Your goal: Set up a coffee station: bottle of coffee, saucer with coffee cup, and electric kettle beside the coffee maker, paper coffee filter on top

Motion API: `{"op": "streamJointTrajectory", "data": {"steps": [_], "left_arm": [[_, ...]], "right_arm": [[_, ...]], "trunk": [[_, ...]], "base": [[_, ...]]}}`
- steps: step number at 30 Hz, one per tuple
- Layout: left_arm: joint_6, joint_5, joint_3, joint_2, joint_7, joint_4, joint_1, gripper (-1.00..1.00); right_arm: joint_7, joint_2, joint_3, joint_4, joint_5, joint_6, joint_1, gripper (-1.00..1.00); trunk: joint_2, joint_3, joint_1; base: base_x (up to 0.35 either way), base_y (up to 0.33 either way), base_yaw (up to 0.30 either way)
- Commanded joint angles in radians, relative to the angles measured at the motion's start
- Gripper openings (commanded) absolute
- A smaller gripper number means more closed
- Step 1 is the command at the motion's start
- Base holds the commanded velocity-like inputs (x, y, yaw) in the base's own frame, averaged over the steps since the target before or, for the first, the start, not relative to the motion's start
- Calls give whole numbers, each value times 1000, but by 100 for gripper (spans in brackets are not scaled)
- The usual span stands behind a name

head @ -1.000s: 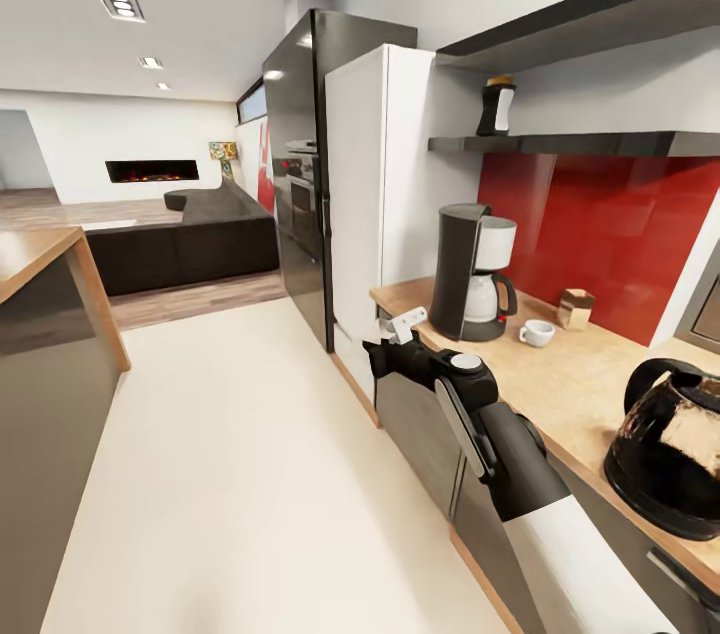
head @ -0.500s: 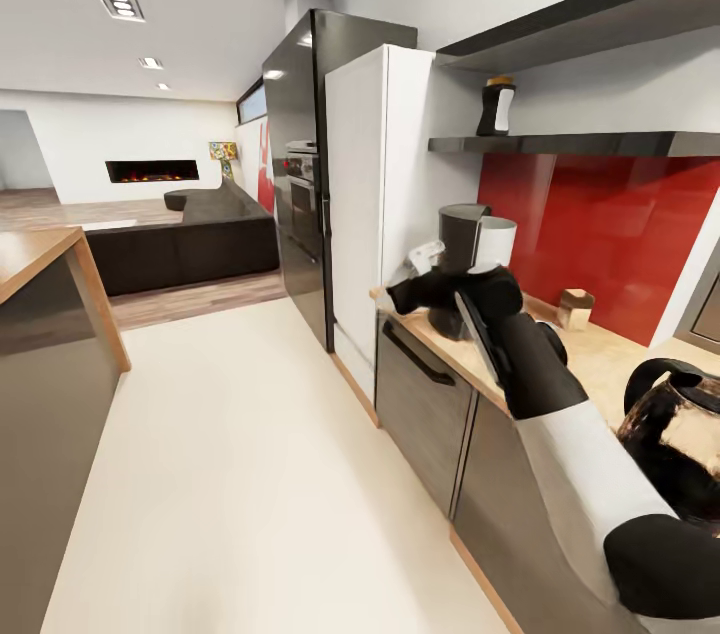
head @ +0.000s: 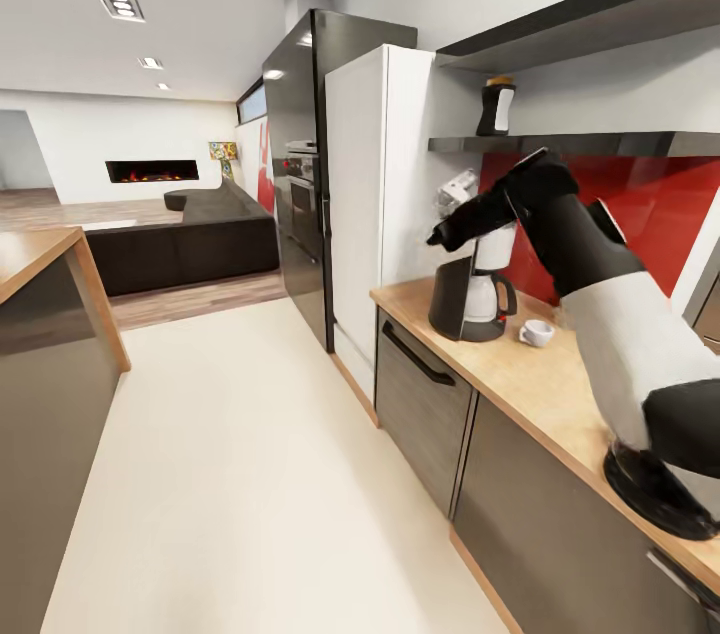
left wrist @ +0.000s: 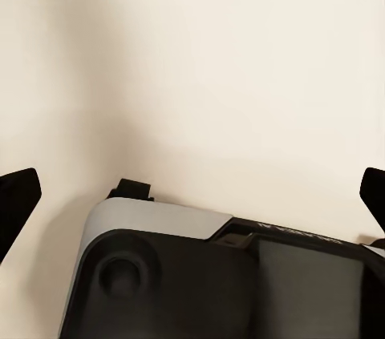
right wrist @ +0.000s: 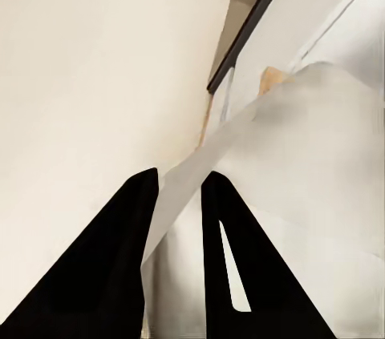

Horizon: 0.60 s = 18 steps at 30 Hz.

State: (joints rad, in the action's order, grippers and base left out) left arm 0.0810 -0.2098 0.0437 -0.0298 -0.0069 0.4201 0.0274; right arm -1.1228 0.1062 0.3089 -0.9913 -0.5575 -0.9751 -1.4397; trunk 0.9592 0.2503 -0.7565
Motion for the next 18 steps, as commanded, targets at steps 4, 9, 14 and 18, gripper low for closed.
{"op": "streamJointTrajectory", "data": {"steps": [4, 9, 14, 18], "left_arm": [[0, -3, 2, -1, -1, 2, 0, 100], [0, -3, 1, -1, -2, 1, 0, 100], [0, -2, 0, -2, -2, 0, 0, 100], [0, -2, 1, -2, -2, 0, 0, 100]], "right_arm": [[-222, 38, 33, 106, -154, 73, -108, -100], [-358, 45, 40, 220, -303, 176, -196, -100], [-419, 65, 43, 290, -408, 291, -250, -100], [-425, 78, 44, 298, -422, 303, -256, -100]], "trunk": [[1, 1, 0], [1, 1, 0], [1, 1, 0], [1, 1, 0]], "base": [[0, 0, 0], [0, 0, 0], [0, 0, 0], [0, 0, 0]]}}
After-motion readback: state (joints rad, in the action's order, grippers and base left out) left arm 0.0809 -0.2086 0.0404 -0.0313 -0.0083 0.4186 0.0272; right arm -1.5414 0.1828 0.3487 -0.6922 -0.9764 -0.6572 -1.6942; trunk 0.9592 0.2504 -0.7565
